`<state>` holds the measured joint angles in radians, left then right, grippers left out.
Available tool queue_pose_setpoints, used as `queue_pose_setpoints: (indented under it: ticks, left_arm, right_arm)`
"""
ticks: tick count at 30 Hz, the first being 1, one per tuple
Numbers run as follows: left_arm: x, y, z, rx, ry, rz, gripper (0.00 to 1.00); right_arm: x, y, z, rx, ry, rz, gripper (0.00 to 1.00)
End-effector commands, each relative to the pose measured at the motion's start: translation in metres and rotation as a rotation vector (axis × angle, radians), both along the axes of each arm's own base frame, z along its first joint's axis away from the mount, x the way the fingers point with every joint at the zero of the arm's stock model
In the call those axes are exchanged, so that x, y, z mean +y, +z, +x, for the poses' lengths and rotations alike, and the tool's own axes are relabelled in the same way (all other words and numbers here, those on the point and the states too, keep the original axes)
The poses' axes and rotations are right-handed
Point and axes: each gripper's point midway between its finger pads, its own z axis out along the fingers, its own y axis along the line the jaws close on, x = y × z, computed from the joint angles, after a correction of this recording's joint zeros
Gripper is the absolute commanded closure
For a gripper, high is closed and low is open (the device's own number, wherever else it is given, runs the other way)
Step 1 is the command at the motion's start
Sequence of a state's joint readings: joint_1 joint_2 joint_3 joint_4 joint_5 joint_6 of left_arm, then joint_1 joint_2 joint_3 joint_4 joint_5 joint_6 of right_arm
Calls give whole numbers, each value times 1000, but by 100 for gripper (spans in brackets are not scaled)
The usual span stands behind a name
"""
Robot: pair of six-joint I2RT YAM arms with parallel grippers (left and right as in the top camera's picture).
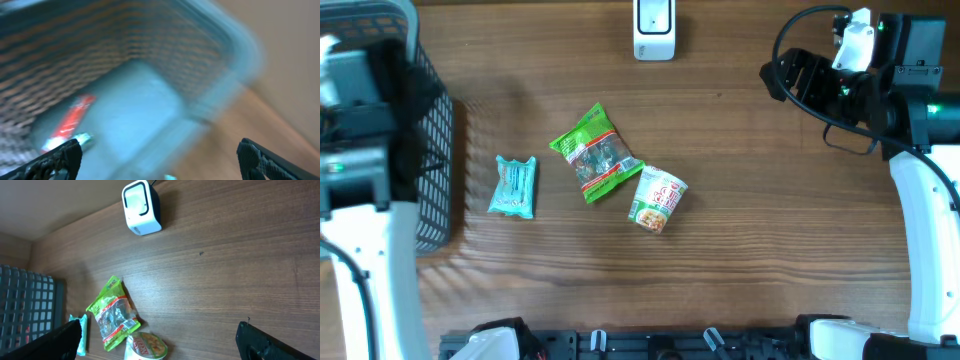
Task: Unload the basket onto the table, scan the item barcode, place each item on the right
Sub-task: 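Lift the wipes pack out and lay it left of the Haribo bag, then lower the left gripper into the basket and grasp the green box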
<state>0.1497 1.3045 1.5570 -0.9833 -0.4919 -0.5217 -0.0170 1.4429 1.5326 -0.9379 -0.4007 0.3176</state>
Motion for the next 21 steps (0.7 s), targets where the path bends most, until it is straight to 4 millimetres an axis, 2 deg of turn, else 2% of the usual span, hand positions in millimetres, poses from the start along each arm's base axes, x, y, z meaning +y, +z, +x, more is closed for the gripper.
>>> queue_pose_setpoints:
  ticks: [1, 5, 10, 13, 16, 18, 21]
  left_arm:
    - [62, -32, -25, 56, 192, -111, 2]
    - [105, -77, -43, 149, 299, -238, 1]
    - [136, -148, -58, 396, 284, -292, 0]
    - [138, -192, -57, 562, 155, -340, 0]
    - [134, -227, -62, 715, 37, -378, 0]
    - [125, -244, -61, 777, -69, -417, 0]
    - [115, -256, -56, 799, -190, -452, 0]
  right_arm:
    - [1, 4, 2, -7, 2, 16, 0]
    - [1, 4, 2, -7, 2, 16, 0]
    - [1, 4, 2, -7, 2, 16, 0]
    - [1, 4, 2, -7, 2, 16, 0]
    - [1, 4, 2, -7, 2, 16, 0]
    - [1, 4, 2, -7, 2, 16, 0]
    - [1, 4, 2, -7, 2, 16, 0]
